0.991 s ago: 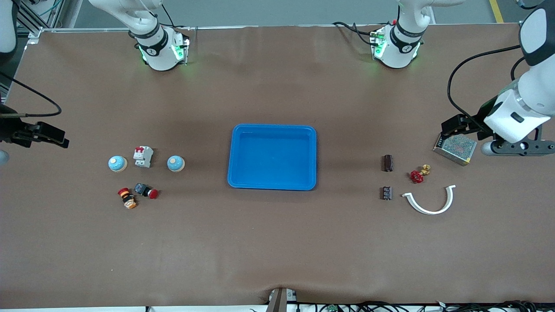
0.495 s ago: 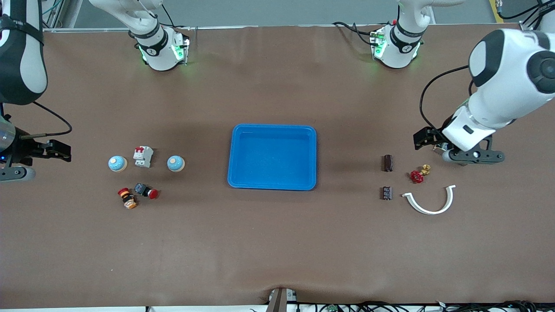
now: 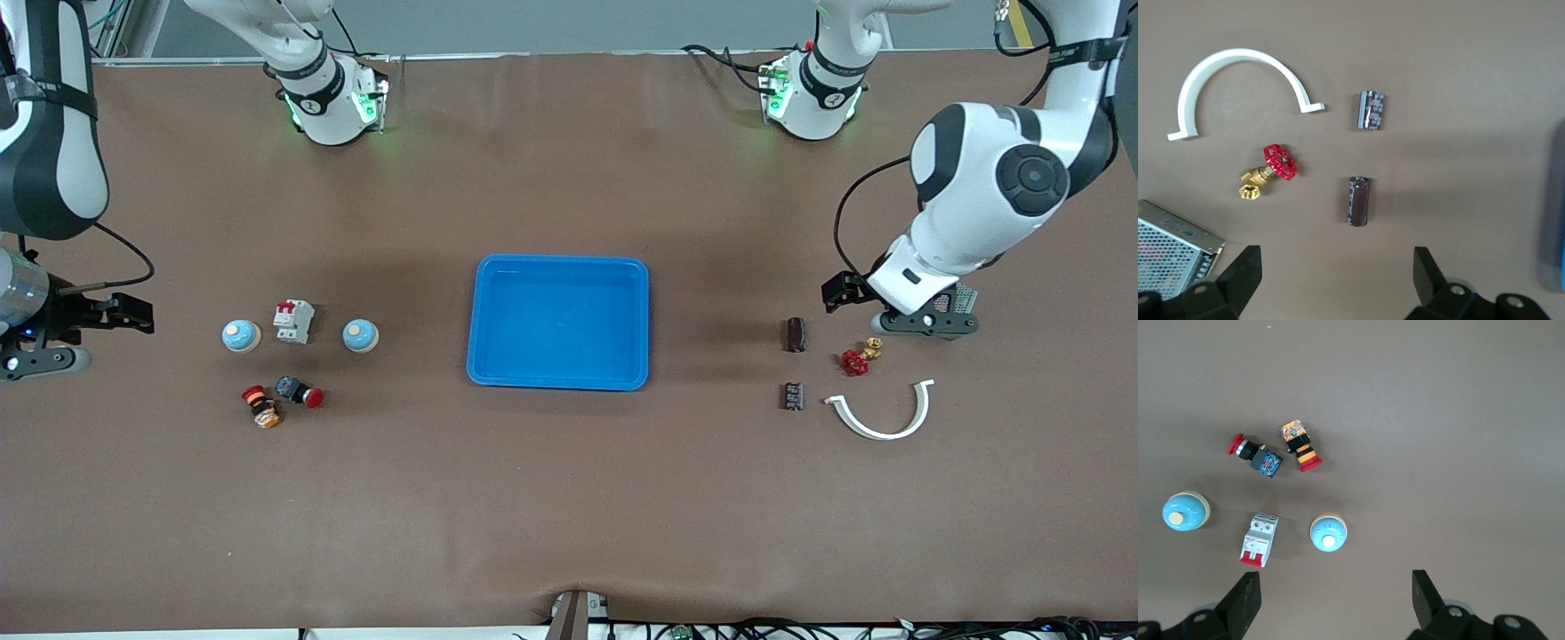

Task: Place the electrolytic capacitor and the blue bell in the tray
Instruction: 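Move the left gripper toward the brown capacitors beside the power supply, then grasp a brown capacitor with the left gripper while the right gripper reaches the bell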

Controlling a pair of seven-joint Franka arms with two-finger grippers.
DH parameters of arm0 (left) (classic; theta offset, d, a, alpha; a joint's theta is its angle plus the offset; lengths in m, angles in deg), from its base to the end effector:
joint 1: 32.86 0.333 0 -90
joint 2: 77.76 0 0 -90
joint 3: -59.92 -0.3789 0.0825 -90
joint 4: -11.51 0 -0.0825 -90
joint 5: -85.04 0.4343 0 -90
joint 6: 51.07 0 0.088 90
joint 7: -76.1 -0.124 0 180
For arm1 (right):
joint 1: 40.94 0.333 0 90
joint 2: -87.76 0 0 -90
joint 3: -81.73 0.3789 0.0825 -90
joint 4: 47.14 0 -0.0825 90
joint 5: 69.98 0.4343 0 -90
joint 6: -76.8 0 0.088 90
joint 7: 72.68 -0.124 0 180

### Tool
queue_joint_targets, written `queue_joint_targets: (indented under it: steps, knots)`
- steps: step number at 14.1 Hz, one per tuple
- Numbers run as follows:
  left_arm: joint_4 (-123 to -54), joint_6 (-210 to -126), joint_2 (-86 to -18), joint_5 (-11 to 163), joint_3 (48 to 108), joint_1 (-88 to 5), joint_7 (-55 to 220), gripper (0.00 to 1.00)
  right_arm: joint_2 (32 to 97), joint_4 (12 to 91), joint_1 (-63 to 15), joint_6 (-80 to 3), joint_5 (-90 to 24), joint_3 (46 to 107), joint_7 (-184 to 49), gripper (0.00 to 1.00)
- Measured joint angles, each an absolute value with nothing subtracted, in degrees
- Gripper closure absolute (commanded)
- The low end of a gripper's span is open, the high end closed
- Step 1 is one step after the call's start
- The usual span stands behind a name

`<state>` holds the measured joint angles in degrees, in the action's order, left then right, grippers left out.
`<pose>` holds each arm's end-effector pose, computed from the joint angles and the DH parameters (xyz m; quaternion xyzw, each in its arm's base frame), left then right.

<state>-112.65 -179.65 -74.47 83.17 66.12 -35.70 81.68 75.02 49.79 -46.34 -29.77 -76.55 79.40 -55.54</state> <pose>0.5820 -0.0936 0.3859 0.9996 -0.0200 0.0079 0.0171 0.6747 -0.1003 0.4881 0.9929 0.1000 -0.0390 0.0518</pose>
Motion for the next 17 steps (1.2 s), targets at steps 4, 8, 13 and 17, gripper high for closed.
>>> queue_joint_targets:
  steps: [4,8,13,17]
  knots:
    - [-115.0,-184.0,-71.8,85.1,66.4,-35.8,81.7,0.0,75.0,54.9,-47.7,-34.5,-75.2,79.4,-53.2,0.0]
    - [-117.4,-192.2,-68.2,85.8,66.5,-35.8,81.7,0.0,75.0,61.6,-48.0,-40.7,-75.1,79.4,-52.3,0.0]
    - [-121.6,-202.7,-63.7,87.6,66.6,-36.5,81.7,0.0,75.1,64.6,-50.2,-43.1,-71.0,79.2,-46.0,0.0]
    - [-122.3,-207.5,-59.8,88.2,66.6,-36.9,81.8,0.0,75.1,70.4,-50.8,-51.8,-70.8,79.2,-44.0,0.0]
